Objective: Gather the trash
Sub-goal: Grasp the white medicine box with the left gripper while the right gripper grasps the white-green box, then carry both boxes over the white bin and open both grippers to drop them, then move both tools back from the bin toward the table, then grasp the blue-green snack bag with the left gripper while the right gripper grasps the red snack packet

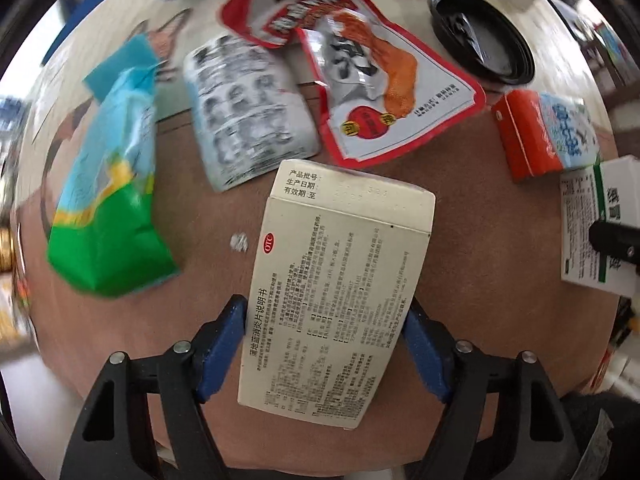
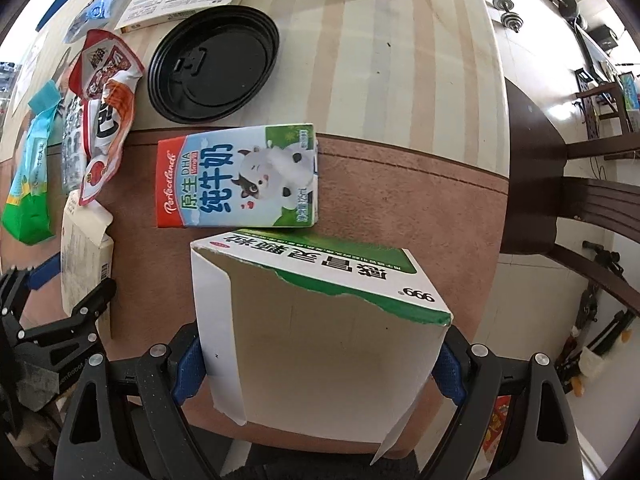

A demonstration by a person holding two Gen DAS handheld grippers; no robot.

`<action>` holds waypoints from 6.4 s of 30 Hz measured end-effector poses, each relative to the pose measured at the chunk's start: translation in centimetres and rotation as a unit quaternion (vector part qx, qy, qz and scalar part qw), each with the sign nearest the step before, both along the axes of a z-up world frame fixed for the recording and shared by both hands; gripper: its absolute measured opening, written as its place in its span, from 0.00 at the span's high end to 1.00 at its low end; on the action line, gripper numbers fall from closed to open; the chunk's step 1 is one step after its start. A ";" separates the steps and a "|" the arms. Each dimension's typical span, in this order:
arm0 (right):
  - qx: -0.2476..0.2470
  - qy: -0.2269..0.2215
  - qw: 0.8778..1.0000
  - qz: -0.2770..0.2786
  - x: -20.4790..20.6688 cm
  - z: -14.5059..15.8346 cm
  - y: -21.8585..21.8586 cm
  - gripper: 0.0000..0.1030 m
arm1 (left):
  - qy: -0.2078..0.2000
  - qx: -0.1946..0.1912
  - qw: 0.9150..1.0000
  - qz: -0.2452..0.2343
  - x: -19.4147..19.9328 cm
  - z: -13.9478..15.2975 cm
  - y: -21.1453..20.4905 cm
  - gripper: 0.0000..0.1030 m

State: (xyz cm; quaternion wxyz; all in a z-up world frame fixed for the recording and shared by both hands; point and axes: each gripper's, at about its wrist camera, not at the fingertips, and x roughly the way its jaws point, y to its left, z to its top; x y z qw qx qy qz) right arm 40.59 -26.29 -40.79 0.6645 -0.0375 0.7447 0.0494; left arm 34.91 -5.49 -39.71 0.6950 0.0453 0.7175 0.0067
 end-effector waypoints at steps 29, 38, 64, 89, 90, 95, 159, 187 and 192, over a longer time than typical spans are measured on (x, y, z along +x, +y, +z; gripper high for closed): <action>0.127 0.013 0.944 0.304 -29.0 -0.5 22.0 0.11 | -0.116 -0.105 0.824 0.544 -42.5 1.6 17.0 0.28; 0.096 0.098 0.913 0.385 -37.6 -20.5 27.7 0.11 | -0.056 -0.197 0.713 0.670 -52.8 -20.8 19.1 0.28; -0.030 -0.004 0.832 0.554 -43.2 -38.1 31.8 0.00 | 0.024 -0.035 0.730 0.682 -57.5 -32.2 17.3 0.01; 0.023 -0.055 0.824 0.563 -44.5 -11.7 30.7 0.00 | -0.026 -0.029 0.745 0.666 -56.2 -9.2 12.5 0.01; 0.028 -0.056 0.823 0.564 -44.7 -10.0 30.4 0.00 | -0.029 -0.027 0.746 0.665 -56.3 -8.1 12.3 0.01; 0.049 -0.052 0.826 0.559 -45.2 -4.0 29.3 0.00 | -0.045 -0.012 0.750 0.660 -56.5 -2.1 11.2 0.01; 0.002 -0.100 0.978 0.182 10.4 -0.8 24.0 0.48 | -0.022 0.015 0.924 0.383 0.5 -0.6 17.3 0.18; 0.000 -0.107 0.970 0.218 8.6 -2.9 25.7 0.40 | -0.028 0.015 0.916 0.400 -5.1 0.2 12.7 0.18; 0.022 -0.101 0.969 0.223 7.3 -2.1 25.4 0.56 | -0.042 0.020 0.918 0.394 -4.9 1.7 14.2 0.18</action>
